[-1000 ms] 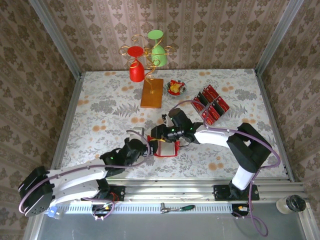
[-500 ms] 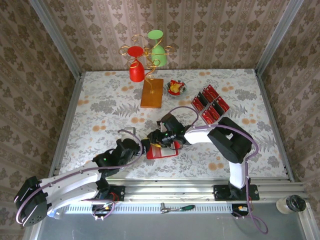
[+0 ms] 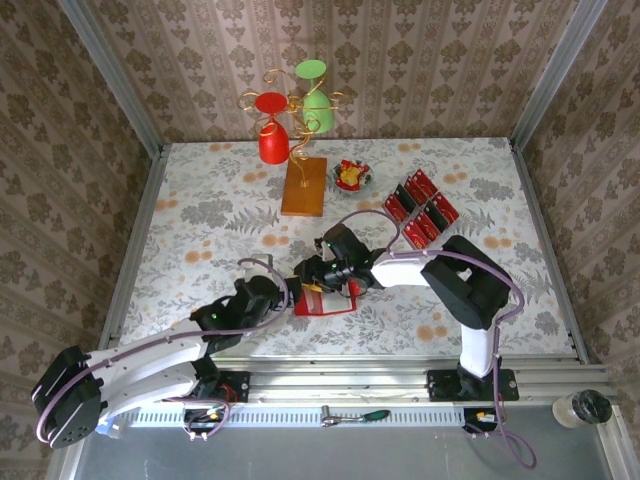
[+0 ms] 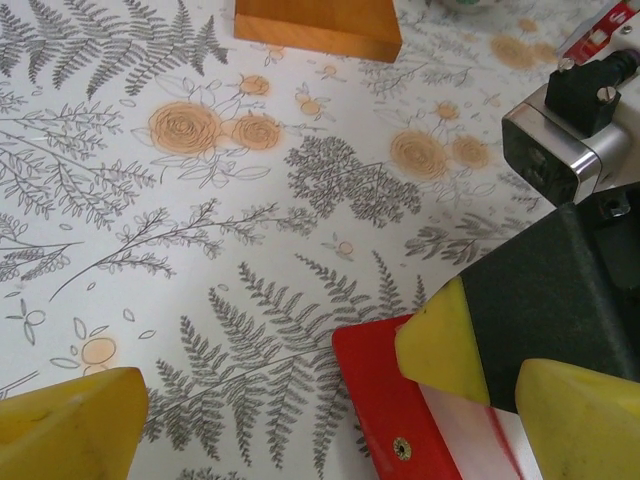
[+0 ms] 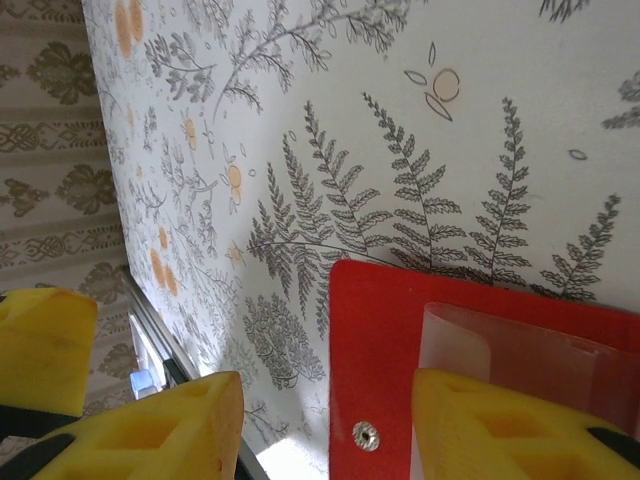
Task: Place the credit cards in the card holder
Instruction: Flip over the card slot in the card holder.
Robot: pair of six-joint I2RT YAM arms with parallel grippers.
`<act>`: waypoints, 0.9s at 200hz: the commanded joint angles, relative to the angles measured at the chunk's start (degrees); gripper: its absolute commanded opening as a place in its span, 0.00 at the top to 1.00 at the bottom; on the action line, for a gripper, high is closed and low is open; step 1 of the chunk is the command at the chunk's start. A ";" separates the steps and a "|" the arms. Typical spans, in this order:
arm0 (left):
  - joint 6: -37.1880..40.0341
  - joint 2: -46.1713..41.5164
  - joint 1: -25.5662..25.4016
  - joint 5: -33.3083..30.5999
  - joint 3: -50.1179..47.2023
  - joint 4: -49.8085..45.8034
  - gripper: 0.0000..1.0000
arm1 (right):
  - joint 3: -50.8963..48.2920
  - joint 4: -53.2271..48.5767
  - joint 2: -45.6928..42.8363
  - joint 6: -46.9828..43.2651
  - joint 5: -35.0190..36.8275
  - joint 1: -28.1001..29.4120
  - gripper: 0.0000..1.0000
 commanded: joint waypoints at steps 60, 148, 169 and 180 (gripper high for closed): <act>0.75 1.81 0.41 0.53 2.59 -0.26 0.04 | -0.97 -6.74 -14.08 -4.79 0.94 -5.29 0.51; 2.61 9.46 0.49 1.88 6.85 0.75 0.04 | -7.26 -17.81 -19.18 -14.18 11.13 -7.29 0.55; 3.50 12.66 0.36 1.78 9.30 -1.41 0.03 | -6.54 -23.12 -21.76 -17.77 15.11 -7.28 0.55; 3.81 14.26 0.36 1.93 10.05 -1.96 0.03 | -6.44 -25.47 -22.94 -19.47 17.03 -7.25 0.55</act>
